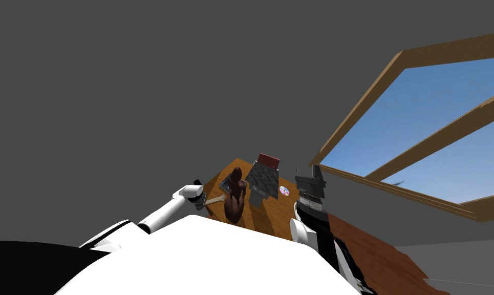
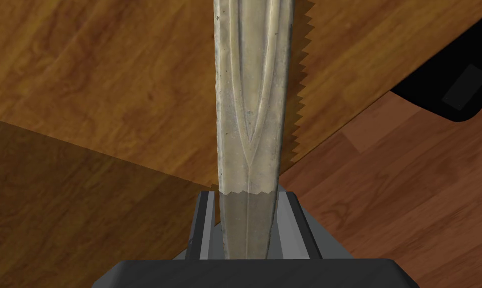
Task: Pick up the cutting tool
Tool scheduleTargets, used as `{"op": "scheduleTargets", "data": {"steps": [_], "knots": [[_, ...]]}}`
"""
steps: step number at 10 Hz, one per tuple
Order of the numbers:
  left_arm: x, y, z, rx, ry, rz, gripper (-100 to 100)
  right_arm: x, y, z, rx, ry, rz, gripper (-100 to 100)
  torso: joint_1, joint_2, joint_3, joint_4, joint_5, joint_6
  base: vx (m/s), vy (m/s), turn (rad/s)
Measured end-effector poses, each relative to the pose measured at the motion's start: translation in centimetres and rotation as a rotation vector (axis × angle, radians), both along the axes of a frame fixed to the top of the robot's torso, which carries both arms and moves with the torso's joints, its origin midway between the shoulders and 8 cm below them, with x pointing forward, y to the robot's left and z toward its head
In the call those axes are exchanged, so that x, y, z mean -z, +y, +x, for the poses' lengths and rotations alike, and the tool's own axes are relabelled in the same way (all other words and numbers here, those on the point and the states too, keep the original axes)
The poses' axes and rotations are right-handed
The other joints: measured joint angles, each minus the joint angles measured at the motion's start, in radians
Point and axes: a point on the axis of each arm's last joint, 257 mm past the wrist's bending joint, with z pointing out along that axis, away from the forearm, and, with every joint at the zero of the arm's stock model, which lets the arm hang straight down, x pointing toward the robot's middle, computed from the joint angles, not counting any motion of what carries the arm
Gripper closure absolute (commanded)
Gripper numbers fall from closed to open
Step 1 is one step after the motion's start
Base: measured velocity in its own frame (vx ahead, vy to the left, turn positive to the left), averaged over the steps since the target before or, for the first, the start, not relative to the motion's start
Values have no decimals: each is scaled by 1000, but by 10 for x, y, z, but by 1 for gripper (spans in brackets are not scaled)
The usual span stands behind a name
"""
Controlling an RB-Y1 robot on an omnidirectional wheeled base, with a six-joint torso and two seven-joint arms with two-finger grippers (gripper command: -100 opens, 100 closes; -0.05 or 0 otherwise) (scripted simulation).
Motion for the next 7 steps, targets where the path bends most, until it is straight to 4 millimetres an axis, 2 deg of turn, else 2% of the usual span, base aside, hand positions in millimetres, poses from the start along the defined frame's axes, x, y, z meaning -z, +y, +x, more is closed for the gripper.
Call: {"op": "scheduleTargets", "data": {"steps": [1,3,4,6,7], "knots": [[0,-5,4,-18,3,0,100,0,0,0,0,0,0,0,5,0,1,1,1,3,-46,108,-273],[6,-19,14,-63,10,-5,100,0,0,0,0,0,0,0,14,0,1,2,4,4,-87,190,-317],[6,-22,22,-88,10,-7,100,0,0,0,0,0,0,0,15,-2,0,3,4,5,-67,72,-24],[5,-28,34,-126,8,-5,100,0,0,0,0,0,0,0,12,-3,0,4,4,7,-125,138,-304],[5,-34,42,-142,5,-7,100,0,0,0,0,0,0,0,12,-3,0,4,4,6,-64,77,18]]}}
